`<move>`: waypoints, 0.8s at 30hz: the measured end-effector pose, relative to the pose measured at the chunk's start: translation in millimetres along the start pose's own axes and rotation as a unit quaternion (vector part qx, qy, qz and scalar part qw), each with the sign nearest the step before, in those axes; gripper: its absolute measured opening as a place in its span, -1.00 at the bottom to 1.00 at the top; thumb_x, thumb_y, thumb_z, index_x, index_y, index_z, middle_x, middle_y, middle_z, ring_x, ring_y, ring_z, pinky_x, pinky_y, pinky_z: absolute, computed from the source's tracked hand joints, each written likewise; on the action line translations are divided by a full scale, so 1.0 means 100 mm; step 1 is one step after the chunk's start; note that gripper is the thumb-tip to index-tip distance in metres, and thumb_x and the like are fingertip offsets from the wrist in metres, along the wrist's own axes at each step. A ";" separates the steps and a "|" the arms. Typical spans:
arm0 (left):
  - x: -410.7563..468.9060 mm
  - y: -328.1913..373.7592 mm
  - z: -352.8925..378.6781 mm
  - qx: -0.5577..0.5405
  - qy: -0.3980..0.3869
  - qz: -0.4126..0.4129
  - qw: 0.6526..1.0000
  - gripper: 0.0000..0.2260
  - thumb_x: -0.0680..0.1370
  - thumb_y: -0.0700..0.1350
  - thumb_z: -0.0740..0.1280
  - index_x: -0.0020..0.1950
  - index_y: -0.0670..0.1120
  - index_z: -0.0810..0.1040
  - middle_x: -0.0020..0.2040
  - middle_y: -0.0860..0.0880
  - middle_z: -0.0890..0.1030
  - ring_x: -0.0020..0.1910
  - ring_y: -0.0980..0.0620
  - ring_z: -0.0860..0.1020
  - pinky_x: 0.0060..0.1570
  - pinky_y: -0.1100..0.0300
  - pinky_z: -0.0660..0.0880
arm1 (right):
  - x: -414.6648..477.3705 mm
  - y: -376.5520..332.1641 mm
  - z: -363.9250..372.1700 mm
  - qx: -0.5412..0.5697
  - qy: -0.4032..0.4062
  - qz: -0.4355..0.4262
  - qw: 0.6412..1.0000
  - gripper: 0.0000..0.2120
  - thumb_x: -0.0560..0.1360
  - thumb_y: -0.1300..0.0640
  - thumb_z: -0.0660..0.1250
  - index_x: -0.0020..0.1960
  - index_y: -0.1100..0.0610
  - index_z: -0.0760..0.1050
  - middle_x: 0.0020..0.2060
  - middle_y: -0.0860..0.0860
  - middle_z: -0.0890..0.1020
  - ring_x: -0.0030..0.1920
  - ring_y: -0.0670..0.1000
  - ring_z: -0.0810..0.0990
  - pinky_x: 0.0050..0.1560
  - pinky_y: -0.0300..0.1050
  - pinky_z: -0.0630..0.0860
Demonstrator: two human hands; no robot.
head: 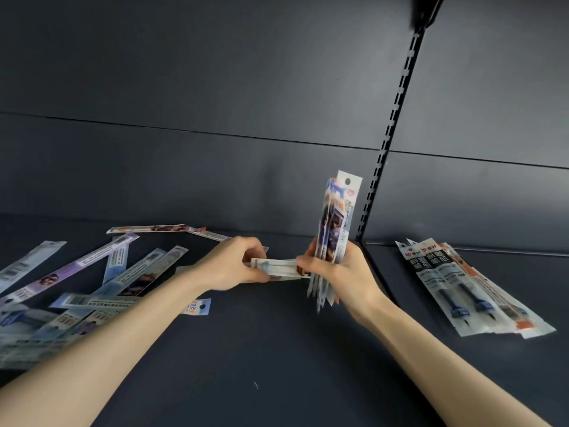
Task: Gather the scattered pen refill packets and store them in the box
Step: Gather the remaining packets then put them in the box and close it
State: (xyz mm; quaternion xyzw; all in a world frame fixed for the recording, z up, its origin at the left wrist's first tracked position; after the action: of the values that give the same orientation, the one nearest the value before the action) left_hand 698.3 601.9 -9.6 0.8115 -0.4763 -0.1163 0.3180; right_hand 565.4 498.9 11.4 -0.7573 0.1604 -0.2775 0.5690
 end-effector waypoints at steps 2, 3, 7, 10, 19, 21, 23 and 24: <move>0.01 -0.04 -0.05 -0.017 0.022 -0.014 1.000 -0.80 0.35 -0.10 0.53 -0.12 -0.03 0.56 -0.17 0.09 0.64 -0.22 0.23 0.58 -0.14 0.24 0.49 | 0.01 0.02 0.01 0.018 0.006 0.008 1.000 -0.83 0.36 0.29 0.49 -0.18 0.20 0.49 -0.32 0.07 0.54 -0.26 -0.04 0.54 -0.18 -0.19 0.53; 0.00 -0.04 -0.09 -0.022 0.038 -0.021 0.999 -0.81 0.34 -0.10 0.55 -0.16 -0.01 0.56 -0.18 0.04 0.67 -0.21 0.04 0.61 -0.13 0.11 0.50 | 0.01 0.02 -0.01 0.031 0.015 0.012 0.999 -0.83 0.37 0.28 0.49 -0.19 0.18 0.49 -0.34 0.04 0.54 -0.29 -0.04 0.53 -0.21 -0.19 0.52; -0.10 0.08 -0.39 -0.111 0.180 -0.021 0.977 -0.84 0.32 -0.16 0.56 -0.21 -0.04 0.61 -0.23 0.02 0.69 -0.20 0.00 0.65 -0.15 0.08 0.55 | 0.01 0.02 -0.10 0.097 0.055 0.019 0.994 -0.87 0.42 0.23 0.46 -0.23 0.19 0.51 -0.52 0.00 0.44 -0.47 -0.04 0.39 -0.31 -0.13 0.42; -0.21 0.19 -0.53 -0.289 0.249 -0.015 0.924 -0.87 0.37 -0.20 0.51 -0.15 -0.10 0.61 -0.21 0.02 0.70 -0.27 0.14 0.64 -0.30 0.32 0.54 | -0.01 0.02 -0.14 0.167 0.085 0.035 0.982 -0.90 0.42 0.18 0.47 -0.23 0.15 0.57 -0.56 -0.02 0.41 -0.51 -0.05 0.37 -0.30 -0.10 0.38; -0.30 0.59 -0.02 -0.369 0.075 0.004 0.926 -0.87 0.38 -0.26 0.49 -0.11 -0.15 0.63 -0.15 -0.08 0.71 -0.19 0.03 0.66 -0.09 0.17 0.58 | -0.05 -0.14 -0.08 0.290 0.063 0.037 0.954 -0.82 0.39 0.03 0.47 -0.13 0.11 0.57 -0.19 0.10 0.65 -0.13 0.11 0.63 -0.16 0.00 0.53; -0.28 0.60 -0.01 -0.352 0.037 0.010 0.935 -0.83 0.36 -0.29 0.50 -0.08 -0.12 0.65 -0.13 -0.06 0.72 -0.16 0.03 0.67 -0.05 0.19 0.59 | -0.06 -0.13 -0.12 0.309 0.083 0.049 0.946 -0.90 0.45 0.11 0.41 -0.11 0.14 0.55 -0.19 0.10 0.66 -0.14 0.09 0.66 -0.18 -0.01 0.58; -0.28 0.57 -0.07 -0.307 0.009 0.011 0.952 -0.78 0.34 -0.33 0.50 -0.07 -0.10 0.66 -0.15 -0.03 0.72 -0.15 0.08 0.67 -0.06 0.29 0.57 | -0.07 -0.14 -0.23 0.340 0.120 0.042 0.932 -0.96 0.49 0.18 0.37 -0.08 0.16 0.54 -0.21 0.07 0.67 -0.16 0.05 0.67 -0.14 -0.01 0.60; -0.28 0.53 -0.13 -0.280 0.009 0.006 0.960 -0.77 0.34 -0.33 0.51 -0.07 -0.10 0.66 -0.16 -0.02 0.72 -0.15 0.11 0.66 -0.08 0.34 0.56 | -0.06 -0.15 -0.29 0.365 0.138 0.031 0.920 -0.97 0.51 0.21 0.34 -0.06 0.16 0.53 -0.20 0.07 0.69 -0.15 0.04 0.67 -0.11 0.00 0.61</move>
State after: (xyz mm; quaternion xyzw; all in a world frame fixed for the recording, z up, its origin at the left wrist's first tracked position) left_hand 653.4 612.5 30.1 0.6883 -0.4266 -0.2360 0.5372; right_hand 542.1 483.9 30.5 -0.4459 0.1483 -0.4002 0.7868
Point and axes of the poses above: each hand's wrist, its own x-axis towards the middle knuckle, its own z-axis out of the palm, y = z × x, the point moved 9 cm from there along x, towards the middle knuckle
